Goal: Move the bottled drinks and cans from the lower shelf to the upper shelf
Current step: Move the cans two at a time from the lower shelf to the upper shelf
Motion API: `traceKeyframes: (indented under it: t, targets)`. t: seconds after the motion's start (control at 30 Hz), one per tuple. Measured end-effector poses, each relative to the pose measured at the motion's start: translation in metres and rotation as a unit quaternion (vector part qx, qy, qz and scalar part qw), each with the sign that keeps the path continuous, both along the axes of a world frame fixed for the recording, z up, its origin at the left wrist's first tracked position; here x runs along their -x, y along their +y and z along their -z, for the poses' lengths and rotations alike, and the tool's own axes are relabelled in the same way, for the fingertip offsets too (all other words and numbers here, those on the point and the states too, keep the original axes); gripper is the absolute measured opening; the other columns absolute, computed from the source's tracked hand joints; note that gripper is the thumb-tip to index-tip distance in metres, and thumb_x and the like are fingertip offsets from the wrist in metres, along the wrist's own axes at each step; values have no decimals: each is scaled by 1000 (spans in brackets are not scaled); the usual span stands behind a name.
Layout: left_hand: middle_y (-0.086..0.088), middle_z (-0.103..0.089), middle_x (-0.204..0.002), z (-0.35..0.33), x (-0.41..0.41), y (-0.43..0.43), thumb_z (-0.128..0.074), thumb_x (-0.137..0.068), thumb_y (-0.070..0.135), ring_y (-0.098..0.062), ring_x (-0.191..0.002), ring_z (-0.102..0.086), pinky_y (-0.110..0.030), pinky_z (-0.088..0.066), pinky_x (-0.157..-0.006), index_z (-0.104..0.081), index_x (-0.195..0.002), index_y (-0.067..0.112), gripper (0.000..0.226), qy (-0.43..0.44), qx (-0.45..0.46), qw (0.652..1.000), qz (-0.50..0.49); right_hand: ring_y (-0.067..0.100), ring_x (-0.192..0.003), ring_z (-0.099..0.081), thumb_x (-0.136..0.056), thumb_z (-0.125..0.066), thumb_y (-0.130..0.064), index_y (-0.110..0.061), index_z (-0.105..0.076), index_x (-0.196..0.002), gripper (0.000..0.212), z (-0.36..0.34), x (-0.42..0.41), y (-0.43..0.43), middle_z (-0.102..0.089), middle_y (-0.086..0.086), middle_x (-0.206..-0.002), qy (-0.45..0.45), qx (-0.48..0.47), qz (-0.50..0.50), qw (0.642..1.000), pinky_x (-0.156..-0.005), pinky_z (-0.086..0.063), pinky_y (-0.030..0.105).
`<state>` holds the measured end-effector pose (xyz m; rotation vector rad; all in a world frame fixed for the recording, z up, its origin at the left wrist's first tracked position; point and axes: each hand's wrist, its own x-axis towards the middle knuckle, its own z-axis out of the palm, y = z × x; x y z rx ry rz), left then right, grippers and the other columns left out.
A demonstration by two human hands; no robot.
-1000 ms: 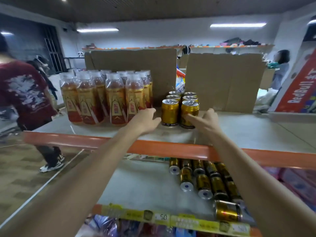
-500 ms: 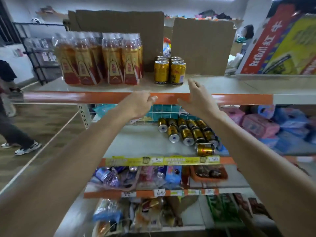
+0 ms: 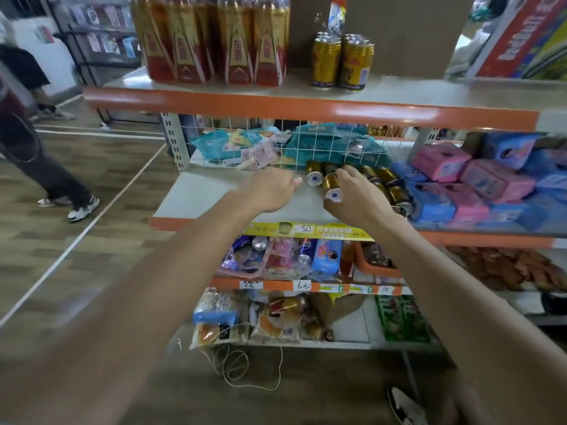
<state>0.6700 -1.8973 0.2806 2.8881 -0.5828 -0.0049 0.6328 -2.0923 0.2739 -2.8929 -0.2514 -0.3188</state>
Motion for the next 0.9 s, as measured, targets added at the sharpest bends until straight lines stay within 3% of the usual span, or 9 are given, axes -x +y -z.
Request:
traceKeyframes:
  t: [0.07,0.2,0.4,0.6,0.77,0.9]
  targets:
    - [-12,-56,-91,13,1,-1,-24,-106,39,-30,-89,-55,-38,-41,-79,-48,-88,9,42,8,-3,1000,1,31,-116,-53,-86,-67,-36,-5,-48,-129,56,13,2,-2,-52,10,-126,29,5,13,999,-86,-52,44]
    - [-16,-60,-107,33,-3,-8,-23,-105,40,-33,-100,-55,-42,-45,-88,-52,-98,10,43,27,-21,999,8,30,-119,-53,-88,-67,-40,-7,-45,-137,63,32,3,-9,-53,12,-133,63,15,42,997,-91,-52,43]
    - [-22,-61,-108,56,-24,-30,-27,-106,34,-36,-101,-57,-43,-47,-87,-56,-103,6,41,40,-25,999,18,31,-106,-60,-87,-68,-38,-9,-46,-133,59,58,-13,-26,-57,13,-125,106,14,63,992,-86,-55,44]
    - [-17,-57,-122,87,-70,-60,-27,-106,38,-32,-110,-54,-34,-39,-84,-55,-115,4,46,105,-22,994,0,31,-121,-54,-89,-64,-40,-11,-41,-139,62,84,-61,-51,-51,11,-138,129,-11,57,990,-94,-50,47]
    - [-20,-53,-133,111,-115,-83,-31,-105,37,-34,-122,-50,-38,-39,-99,-52,-130,1,48,84,-50,995,-4,29,-122,-53,-92,-62,-39,-7,-42,-139,60,111,-117,-68,-51,11,-137,138,-52,43,988,-91,-45,37]
    - [-19,-59,-122,129,-158,-98,-32,-104,38,-35,-113,-54,-41,-45,-92,-57,-119,4,45,80,-80,993,-29,29,-127,-50,-91,-65,-38,-8,-41,-142,64,127,-161,-76,-48,11,-142,163,-79,40,983,-91,-43,36]
